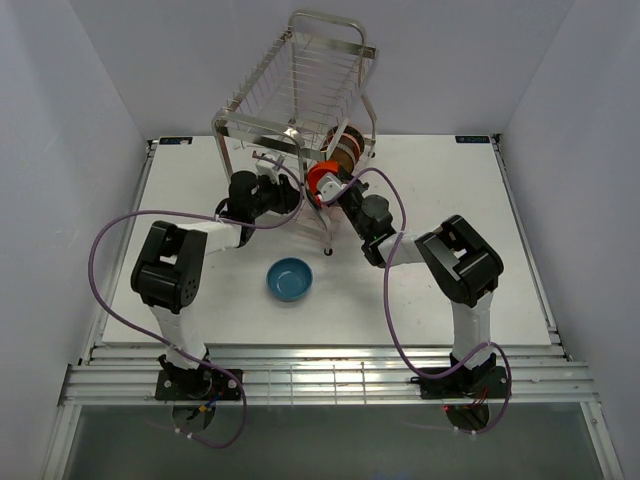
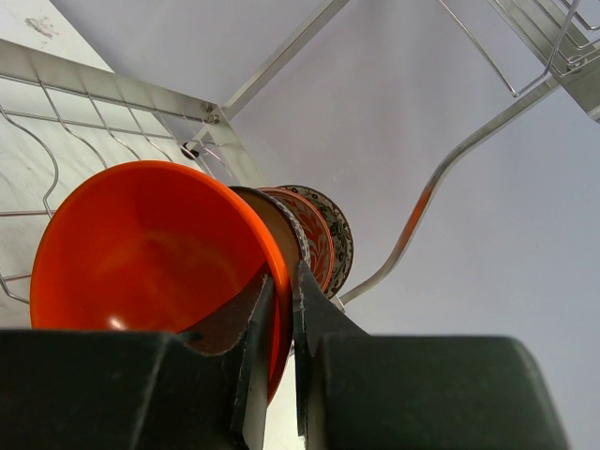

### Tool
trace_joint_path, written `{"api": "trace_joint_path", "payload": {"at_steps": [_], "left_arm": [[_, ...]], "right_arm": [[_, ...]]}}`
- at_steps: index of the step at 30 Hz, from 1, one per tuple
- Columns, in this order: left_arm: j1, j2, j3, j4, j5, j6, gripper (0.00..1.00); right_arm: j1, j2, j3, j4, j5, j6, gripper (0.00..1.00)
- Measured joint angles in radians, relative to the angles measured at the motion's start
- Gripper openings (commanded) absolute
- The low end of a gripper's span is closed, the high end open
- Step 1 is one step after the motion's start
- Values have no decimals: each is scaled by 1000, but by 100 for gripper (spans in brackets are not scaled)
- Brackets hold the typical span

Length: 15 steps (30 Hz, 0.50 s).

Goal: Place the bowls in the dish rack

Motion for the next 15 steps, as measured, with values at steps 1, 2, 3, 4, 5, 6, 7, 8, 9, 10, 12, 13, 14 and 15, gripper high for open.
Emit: {"api": "trace_joint_path", "payload": {"at_steps": [1,2,3,4,5,6,7,8,9,10,12,13,14,15], "left_arm": [[-2,6,7,6,5,-9,41],[-3,13,13,14,13,-18,41],[-3,18,17,23,25,-28,41],[-4,22,18,31,36,-40,42],[-5,24,18,37,48,-51,42],[-6,27,18,44,56,-59,42],[-6,30,19,52,65,-69,42],[-6,34,21,56,72,-78,43],[-7,35,24,59,78,-88,43],[-8,36,26,63,83,-97,43],[-8,37,32,74,93,-112,43],[-7,37,34,80,97,-119,43],[-7,38,38,86,98,-123,43],[-8,40,42,90,100,-128,43]], "right_arm": [[0,0,0,0,0,0,8],[0,0,0,0,0,0,8],[0,0,0,0,0,0,8],[0,0,0,0,0,0,8],[0,0,0,0,0,0,8],[0,0,0,0,0,0,8],[0,0,1,0,0,2,8],[0,0,2,0,0,3,8],[0,1,2,0,0,3,8],[0,2,5,0,0,4,8],[0,8,11,0,0,7,8],[0,10,13,0,0,8,8],[0,11,13,1,0,10,8],[0,12,13,1,-1,11,8]]}}
